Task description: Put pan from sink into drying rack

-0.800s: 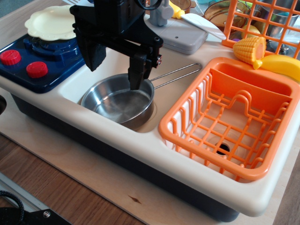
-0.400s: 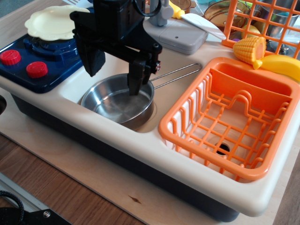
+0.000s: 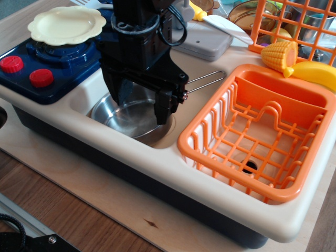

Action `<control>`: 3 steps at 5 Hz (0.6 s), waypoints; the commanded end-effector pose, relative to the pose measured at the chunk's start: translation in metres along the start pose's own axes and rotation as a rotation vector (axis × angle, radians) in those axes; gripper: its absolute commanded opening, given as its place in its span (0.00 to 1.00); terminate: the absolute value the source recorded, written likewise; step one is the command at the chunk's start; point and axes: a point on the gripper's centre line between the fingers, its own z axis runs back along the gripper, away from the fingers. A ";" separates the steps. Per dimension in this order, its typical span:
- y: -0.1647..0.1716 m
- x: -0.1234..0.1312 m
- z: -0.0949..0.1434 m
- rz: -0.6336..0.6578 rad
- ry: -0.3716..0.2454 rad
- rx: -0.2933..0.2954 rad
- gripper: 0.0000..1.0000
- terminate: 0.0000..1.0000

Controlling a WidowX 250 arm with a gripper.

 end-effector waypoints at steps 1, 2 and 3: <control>0.003 0.004 -0.012 -0.032 -0.038 -0.046 1.00 0.00; 0.000 0.002 -0.017 -0.034 -0.056 -0.084 1.00 0.00; -0.005 0.000 -0.024 -0.029 -0.086 -0.091 1.00 0.00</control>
